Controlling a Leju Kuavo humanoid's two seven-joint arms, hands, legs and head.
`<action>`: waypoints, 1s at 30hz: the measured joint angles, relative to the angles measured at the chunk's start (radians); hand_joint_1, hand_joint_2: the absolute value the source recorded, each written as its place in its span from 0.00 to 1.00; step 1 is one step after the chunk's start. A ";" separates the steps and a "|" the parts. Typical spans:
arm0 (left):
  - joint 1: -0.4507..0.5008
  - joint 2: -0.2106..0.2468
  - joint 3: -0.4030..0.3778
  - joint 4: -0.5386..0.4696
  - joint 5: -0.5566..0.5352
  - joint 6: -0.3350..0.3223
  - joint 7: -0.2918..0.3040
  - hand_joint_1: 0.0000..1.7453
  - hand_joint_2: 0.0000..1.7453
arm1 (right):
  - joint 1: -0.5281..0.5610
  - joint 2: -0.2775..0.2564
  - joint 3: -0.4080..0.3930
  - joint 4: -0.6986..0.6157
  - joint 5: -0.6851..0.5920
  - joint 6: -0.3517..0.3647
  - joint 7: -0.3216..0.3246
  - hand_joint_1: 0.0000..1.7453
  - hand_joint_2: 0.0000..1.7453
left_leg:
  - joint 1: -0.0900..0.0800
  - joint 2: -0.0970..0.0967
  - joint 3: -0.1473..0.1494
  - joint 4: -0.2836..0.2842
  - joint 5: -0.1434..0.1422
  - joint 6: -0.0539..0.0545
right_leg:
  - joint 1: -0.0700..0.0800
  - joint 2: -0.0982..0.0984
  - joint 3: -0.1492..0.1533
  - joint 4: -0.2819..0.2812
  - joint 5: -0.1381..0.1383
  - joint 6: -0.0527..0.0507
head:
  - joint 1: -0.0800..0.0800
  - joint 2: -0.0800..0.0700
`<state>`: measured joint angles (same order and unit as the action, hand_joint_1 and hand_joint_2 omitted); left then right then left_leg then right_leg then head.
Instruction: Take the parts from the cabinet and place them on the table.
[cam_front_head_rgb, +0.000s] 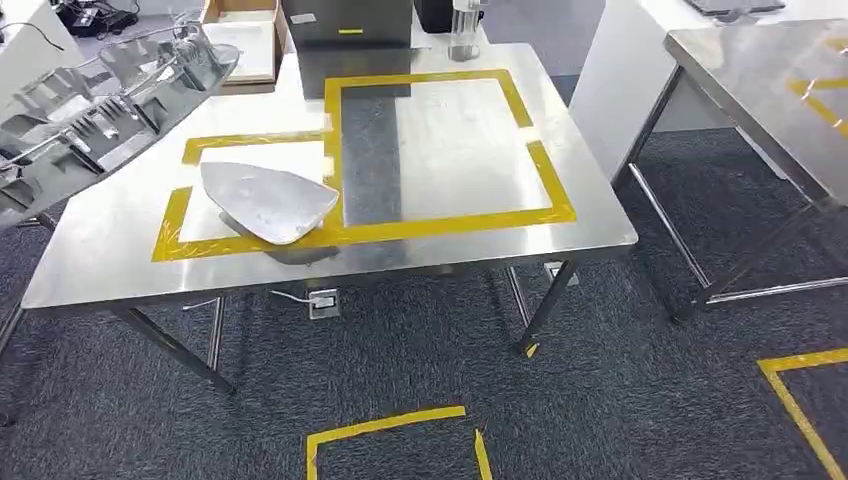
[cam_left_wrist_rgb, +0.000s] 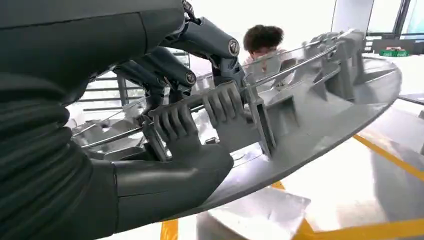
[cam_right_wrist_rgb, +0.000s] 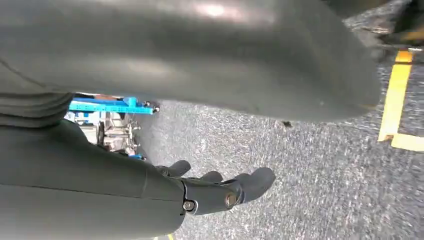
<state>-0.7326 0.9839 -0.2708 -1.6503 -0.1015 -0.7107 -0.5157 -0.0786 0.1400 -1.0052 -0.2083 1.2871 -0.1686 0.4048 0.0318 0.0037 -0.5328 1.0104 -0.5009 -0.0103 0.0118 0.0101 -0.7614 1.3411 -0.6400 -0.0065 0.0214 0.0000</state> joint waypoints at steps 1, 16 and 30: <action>0.007 -0.004 0.007 0.000 -0.010 0.000 -0.004 1.00 1.00 | 0.001 0.000 0.000 0.000 0.000 0.000 0.000 0.00 0.00 | 0.000 0.000 0.023 -0.002 -0.015 -0.001 | -0.003 -0.002 -0.011 -0.028 -0.026 0.002 | 0.000 0.000; 0.132 -0.036 0.134 -0.021 -0.045 -0.047 -0.036 1.00 1.00 | -0.007 0.000 0.000 0.000 0.000 0.009 -0.023 0.00 0.00 | -0.003 -0.008 -0.103 0.280 -0.252 -0.039 | 0.022 0.012 0.148 -0.319 0.207 -0.070 | -0.006 0.000; -0.087 -0.449 -0.236 0.261 -0.221 -0.003 -0.146 1.00 1.00 | -0.020 -0.001 0.000 -0.002 0.019 0.004 -0.025 0.00 0.00 | -0.008 -0.026 -0.102 0.033 0.058 0.013 | 0.001 0.004 0.003 0.000 0.020 0.010 | 0.001 0.000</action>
<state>-0.8199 0.5350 -0.5064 -1.3888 -0.3227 -0.7137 -0.6619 -0.0986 0.1389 -1.0052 -0.2106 1.3062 -0.1644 0.3796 0.0238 -0.0224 -0.6348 1.0436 -0.4428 0.0023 0.0125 0.0142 -0.7585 1.3413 -0.6200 0.0035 0.0221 0.0000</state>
